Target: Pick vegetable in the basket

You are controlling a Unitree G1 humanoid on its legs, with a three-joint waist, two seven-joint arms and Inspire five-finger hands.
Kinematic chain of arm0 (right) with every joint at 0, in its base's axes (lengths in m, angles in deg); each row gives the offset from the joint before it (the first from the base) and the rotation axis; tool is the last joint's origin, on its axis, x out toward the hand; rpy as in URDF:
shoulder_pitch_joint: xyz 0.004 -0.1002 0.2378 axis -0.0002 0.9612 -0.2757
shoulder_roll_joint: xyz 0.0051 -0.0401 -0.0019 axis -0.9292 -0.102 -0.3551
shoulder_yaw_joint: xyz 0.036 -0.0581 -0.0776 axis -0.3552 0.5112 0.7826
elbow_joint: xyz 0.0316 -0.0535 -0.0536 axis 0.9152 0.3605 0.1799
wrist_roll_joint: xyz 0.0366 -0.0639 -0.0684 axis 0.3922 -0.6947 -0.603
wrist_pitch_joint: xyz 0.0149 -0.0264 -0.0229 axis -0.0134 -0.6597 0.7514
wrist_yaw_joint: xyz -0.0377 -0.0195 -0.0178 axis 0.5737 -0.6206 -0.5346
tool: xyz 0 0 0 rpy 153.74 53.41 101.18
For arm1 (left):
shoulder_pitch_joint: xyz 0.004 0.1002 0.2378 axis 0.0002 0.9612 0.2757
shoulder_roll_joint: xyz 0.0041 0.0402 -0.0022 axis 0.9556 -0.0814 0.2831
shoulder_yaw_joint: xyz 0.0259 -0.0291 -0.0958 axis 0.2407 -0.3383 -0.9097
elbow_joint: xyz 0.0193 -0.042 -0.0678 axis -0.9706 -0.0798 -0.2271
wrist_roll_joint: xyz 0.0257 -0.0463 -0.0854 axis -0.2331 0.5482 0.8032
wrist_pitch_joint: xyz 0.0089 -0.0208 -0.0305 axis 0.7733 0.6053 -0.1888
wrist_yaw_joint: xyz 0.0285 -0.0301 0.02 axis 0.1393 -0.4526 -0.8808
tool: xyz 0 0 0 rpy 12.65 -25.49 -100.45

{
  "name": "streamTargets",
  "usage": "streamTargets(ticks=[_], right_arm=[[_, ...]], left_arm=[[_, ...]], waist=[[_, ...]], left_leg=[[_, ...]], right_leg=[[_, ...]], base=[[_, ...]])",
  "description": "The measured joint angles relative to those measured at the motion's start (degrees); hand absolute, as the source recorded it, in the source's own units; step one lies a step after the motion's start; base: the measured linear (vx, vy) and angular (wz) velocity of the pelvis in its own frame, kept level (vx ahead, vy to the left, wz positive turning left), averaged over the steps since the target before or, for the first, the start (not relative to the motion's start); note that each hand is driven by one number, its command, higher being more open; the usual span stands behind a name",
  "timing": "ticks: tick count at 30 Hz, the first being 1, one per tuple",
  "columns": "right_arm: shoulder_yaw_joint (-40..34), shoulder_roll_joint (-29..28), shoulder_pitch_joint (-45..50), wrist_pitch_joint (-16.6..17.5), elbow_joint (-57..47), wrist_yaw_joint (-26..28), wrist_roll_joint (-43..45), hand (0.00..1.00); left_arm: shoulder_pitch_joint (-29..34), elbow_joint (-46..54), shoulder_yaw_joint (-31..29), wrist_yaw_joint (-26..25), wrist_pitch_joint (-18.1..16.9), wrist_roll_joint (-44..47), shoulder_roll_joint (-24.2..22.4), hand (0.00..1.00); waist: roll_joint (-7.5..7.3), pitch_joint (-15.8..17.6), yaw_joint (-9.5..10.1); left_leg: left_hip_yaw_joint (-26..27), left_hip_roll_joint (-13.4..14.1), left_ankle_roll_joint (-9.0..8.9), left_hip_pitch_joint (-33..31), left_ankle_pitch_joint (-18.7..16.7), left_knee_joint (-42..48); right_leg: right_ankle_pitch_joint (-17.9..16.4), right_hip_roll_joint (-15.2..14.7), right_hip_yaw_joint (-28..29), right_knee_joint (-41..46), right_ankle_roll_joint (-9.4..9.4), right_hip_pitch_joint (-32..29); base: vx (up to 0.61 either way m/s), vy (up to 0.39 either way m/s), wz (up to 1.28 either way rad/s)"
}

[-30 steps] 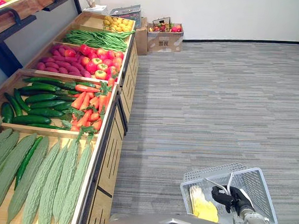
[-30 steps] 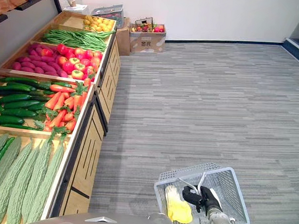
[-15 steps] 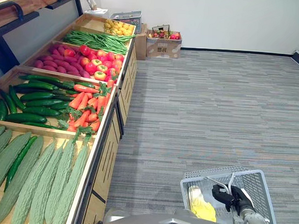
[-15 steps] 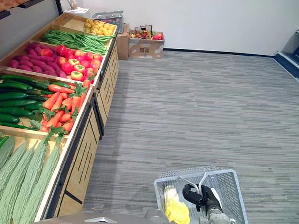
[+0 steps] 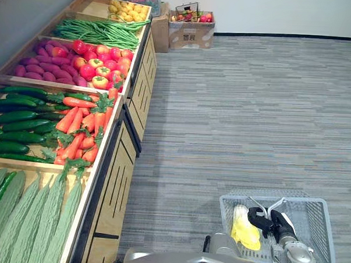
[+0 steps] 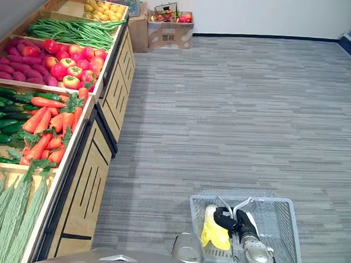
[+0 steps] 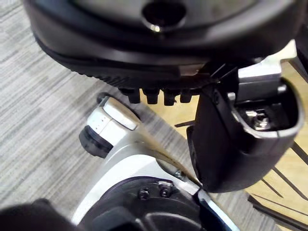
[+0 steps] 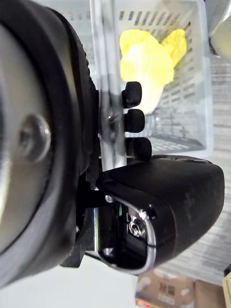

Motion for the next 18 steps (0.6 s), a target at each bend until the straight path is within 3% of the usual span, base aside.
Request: streamTargets(ticks=[3,5,6,7,8,9,11,12,13,14,15,16,18], right_arm=[[2.2,-0.2,1.6,-0.8,0.1,0.1,0.3,0.00],[3.1,-0.1,2.2,-0.9,0.1,0.4,0.7,0.00],[3.1,-0.1,2.1,-0.9,0.0,0.4,0.9,0.00],[3.0,0.3,1.3,-0.8,-0.2,-0.1,1.2,0.00],[2.7,0.7,0.3,-0.8,-0.2,-0.7,1.3,0.00],[2.3,0.7,-0.1,-0.8,-0.2,-0.8,1.4,0.00],[1.6,0.7,-1.3,-0.8,-0.3,-0.8,2.3,0.00],[1.6,0.6,-1.8,-0.8,-0.4,-0.7,2.3,0.00],[1.6,0.6,-1.9,-0.8,-0.5,-0.7,2.3,0.00],[1.6,0.3,-2.0,-0.7,-0.8,-0.4,2.4,0.00],[2.1,-2.4,-2.0,-0.9,-0.6,-0.4,2.7,0.00],[2.6,-2.3,-2.3,-0.7,-0.8,0.1,3.1,0.00],[3.4,-2.4,-3.6,-0.2,-0.8,0.5,3.3,0.00]], left_arm=[[-3.6,0.3,-1.2,-2.2,-0.3,0.5,2.7,1.00],[-4.5,0.7,-1.1,-2.3,-0.3,0.6,4.4,1.00],[-4.5,0.7,-1.1,-2.3,-0.3,0.6,4.6,1.00],[-4.9,0.6,-0.7,-2.3,-0.3,0.6,4.2,1.00],[-5.4,0.6,-0.5,-2.0,-0.2,0.9,3.5,1.00],[-5.8,0.7,-0.5,-1.9,-0.2,0.9,3.4,1.00],[-7.0,0.8,0.1,-1.4,-0.4,0.8,3.4,1.00],[-7.3,0.8,0.2,-1.5,-0.4,0.8,3.1,1.00],[-7.6,0.8,0.2,-1.6,-0.4,0.8,3.0,1.00],[-7.3,0.7,0.7,-1.7,-0.4,0.8,2.7,1.00],[-8.3,0.2,0.6,-2.4,-0.2,0.8,3.4,1.00],[-9.1,0.4,0.6,-2.5,-0.4,0.8,3.4,1.00],[-10.6,0.8,0.7,-2.5,-0.7,0.8,3.6,1.00]], waist=[[-1.35,-1.3,0.05],[-3.70,-2.0,0.19],[-4.22,-2.2,0.20],[-5.17,-1.9,0.83],[-5.06,-1.9,1.19],[-5.06,-1.9,1.34],[-5.11,-1.3,1.71],[-4.55,-0.9,1.71],[-4.27,-0.7,1.71],[-2.90,0.1,2.11],[-4.46,0.0,2.05],[-4.75,0.0,2.04],[-3.88,1.1,2.10]], left_leg=[[-0.6,2.2,5.38,-7.0,3.4,12.5],[5.3,5.4,9.29,-8.4,9.7,22.0],[7.0,6.5,10.08,-9.5,12.0,25.8],[9.7,8.0,9.89,-12.1,9.1,34.3],[11.7,7.4,9.76,-14.4,4.6,39.6],[12.4,6.5,9.99,-15.7,2.6,41.3],[16.5,-0.3,12.02,-22.4,-2.4,40.6],[18.1,-4.0,12.05,-25.2,-2.1,34.3],[18.1,-5.0,12.36,-25.6,-1.3,31.8],[16.6,-8.3,14.42,-26.0,4.2,22.1],[17.0,-11.0,14.67,-23.5,4.8,18.8],[16.9,-11.0,14.89,-23.5,5.0,17.9],[16.2,-10.9,14.98,-23.4,5.4,16.8]], right_leg=[[1.1,2.0,-5.0,-8.3,-1.17,7.1],[2.2,4.4,-5.6,-15.5,-2.36,14.7],[2.5,4.7,-5.3,-17.4,-2.64,16.4],[2.6,5.1,-3.9,-20.0,-2.94,19.5],[2.7,5.0,-2.4,-21.7,-3.12,22.2],[2.7,4.7,-1.7,-22.7,-3.12,23.3],[2.7,2.4,-0.6,-24.6,-3.02,26.7],[2.6,1.6,-0.4,-24.0,-2.86,27.8],[2.6,1.4,-0.3,-23.8,-2.61,27.9],[2.2,1.8,0.1,-22.0,-0.86,28.7],[1.6,-0.2,0.7,-22.3,-0.12,28.4],[1.7,0.3,1.0,-23.9,-0.25,27.5],[3.3,2.2,1.3,-29.5,-0.32,24.8]], base=[[0.29,-0.171,0.67],[0.25,-0.219,0.09],[0.29,-0.229,-0.31],[0.34,-0.152,-0.50],[0.38,-0.094,-0.53],[0.35,0.034,-0.40],[0.36,0.126,-0.23],[0.30,0.140,-0.14],[0.39,0.195,-0.18],[0.41,0.163,-0.04],[0.45,0.181,0.01],[0.32,0.115,0.09],[0.11,0.079,0.05]])
